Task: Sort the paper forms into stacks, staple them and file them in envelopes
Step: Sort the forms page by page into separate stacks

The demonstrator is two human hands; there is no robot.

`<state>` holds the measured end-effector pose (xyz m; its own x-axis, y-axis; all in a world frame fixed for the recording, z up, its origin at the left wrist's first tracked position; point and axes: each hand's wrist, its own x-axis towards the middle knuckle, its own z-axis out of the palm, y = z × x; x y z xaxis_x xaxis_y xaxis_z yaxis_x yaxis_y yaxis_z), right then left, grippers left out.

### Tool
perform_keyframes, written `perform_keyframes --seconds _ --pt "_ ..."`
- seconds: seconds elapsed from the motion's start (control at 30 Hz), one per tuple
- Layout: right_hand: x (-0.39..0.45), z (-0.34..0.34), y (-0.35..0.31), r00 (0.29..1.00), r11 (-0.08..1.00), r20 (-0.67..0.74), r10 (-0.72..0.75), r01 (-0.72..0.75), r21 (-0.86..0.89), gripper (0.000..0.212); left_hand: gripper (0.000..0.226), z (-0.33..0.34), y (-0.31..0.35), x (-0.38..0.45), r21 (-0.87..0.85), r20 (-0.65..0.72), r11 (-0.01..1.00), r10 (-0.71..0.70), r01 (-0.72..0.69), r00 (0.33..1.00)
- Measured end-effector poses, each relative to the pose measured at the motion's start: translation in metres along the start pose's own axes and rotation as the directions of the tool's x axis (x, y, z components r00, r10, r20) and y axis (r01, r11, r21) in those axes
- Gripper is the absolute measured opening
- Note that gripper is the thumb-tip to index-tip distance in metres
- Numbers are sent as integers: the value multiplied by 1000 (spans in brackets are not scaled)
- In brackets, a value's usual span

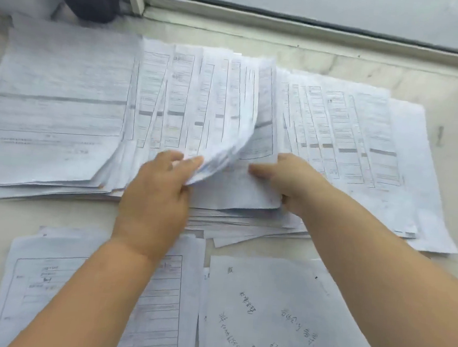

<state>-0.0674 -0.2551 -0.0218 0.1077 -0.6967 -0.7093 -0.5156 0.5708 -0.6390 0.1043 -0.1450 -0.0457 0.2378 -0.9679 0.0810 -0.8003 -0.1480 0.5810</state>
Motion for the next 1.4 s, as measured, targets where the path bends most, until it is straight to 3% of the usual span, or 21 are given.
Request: perform_keyframes --seconds 0.1,0.2,0.33,0.43,0.6,0.7,0.77,0.87,0.93,1.0,1.13,1.2,1.3,1.4 --pt "0 -14 10 994 995 111 -8 -3 100 14 51 5 4 1 184 195 983 -47 10 980" --pt "-10 -31 20 977 981 209 -39 -2 195 12 51 2 5 3 182 181 983 -32 -2 983" --pt "-13 -28 25 990 990 131 -55 37 136 13 47 5 2 2 28 173 996 83 -89 981" --pt "-11 -17 17 997 996 48 -62 59 71 22 59 9 2 2 -13 199 985 173 -173 965" --pt "-9 -13 14 999 999 12 -33 32 34 32 31 15 -1 4 -58 71 983 177 -174 982" --pt "-10 -21 15 995 991 94 -41 28 128 23 11 12 3 6 -86 21 980 181 -178 983" --pt "-11 -25 16 991 986 129 -43 21 168 22 17 8 8 8 -115 -16 982 149 -150 989" --pt "-8 -20 17 999 994 46 -30 25 107 22 10 5 6 9 -143 -12 978 152 -153 988" --pt "-7 -13 14 1000 997 -3 -24 24 67 9 41 9 4 8 -78 55 975 213 -209 975" --pt "-5 -10 12 1000 999 -13 -26 26 36 12 51 14 0 7 -29 102 964 267 -266 958" --pt "-10 -13 9 999 988 43 11 -18 155 12 33 18 -3 6 -19 21 946 325 -325 945" --pt "-12 -15 9 998 974 53 33 -44 223 14 15 15 2 7 -32 -54 957 285 -287 957" --pt "-13 -15 11 998 970 37 44 -52 238 16 20 8 10 10 -34 -91 977 208 -211 974" --pt "-15 -13 11 998 966 34 46 -53 252 17 19 8 11 14 -27 -83 974 220 -223 972"
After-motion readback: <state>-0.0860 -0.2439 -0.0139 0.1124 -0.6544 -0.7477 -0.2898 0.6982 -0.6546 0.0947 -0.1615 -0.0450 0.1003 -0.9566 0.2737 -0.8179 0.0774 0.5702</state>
